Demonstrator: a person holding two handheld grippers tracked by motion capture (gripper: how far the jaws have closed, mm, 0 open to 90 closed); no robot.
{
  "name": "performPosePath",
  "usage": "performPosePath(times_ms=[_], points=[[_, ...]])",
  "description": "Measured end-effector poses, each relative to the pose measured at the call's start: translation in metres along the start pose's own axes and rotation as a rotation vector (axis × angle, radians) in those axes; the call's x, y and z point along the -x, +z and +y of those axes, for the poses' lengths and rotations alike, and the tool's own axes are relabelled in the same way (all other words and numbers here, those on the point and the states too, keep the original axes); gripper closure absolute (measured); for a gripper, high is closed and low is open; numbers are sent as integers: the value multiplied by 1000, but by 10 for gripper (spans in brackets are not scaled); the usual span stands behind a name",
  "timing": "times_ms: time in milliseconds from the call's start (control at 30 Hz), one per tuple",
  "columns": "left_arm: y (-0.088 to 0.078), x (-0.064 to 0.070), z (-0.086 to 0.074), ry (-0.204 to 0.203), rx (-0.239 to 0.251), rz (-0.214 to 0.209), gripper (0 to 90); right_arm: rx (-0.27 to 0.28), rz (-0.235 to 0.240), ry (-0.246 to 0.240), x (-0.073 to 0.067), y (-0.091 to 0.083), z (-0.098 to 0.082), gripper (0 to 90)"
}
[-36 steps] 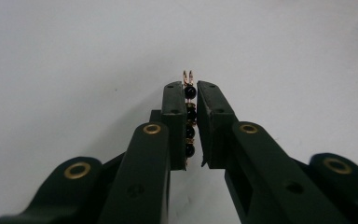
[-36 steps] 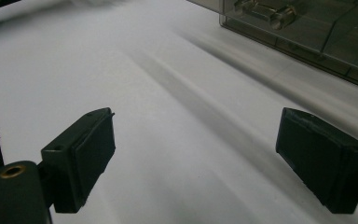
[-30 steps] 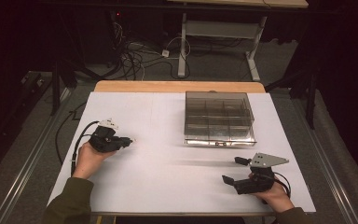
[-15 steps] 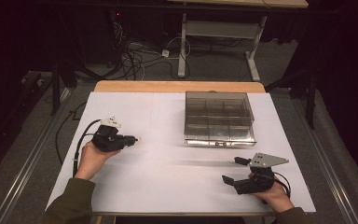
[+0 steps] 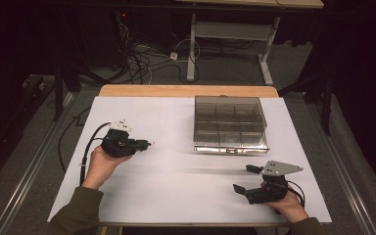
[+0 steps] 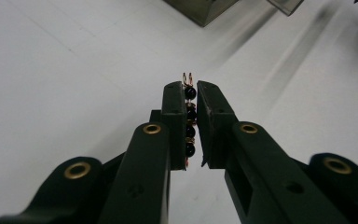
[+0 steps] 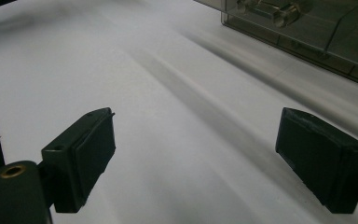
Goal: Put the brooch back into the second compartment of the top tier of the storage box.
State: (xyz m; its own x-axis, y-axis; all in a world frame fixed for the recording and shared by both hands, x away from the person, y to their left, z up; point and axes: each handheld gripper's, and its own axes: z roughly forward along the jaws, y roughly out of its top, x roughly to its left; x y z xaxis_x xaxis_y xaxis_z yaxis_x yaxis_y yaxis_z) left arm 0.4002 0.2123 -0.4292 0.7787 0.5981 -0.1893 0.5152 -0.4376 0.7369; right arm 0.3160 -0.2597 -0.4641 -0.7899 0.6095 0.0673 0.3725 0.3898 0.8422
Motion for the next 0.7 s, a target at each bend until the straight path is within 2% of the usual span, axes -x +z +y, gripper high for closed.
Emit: performPosePath(times_ms=[700], points=[[12,24,29,54,18,-61,798,2,-1,2,1,0,0,136]])
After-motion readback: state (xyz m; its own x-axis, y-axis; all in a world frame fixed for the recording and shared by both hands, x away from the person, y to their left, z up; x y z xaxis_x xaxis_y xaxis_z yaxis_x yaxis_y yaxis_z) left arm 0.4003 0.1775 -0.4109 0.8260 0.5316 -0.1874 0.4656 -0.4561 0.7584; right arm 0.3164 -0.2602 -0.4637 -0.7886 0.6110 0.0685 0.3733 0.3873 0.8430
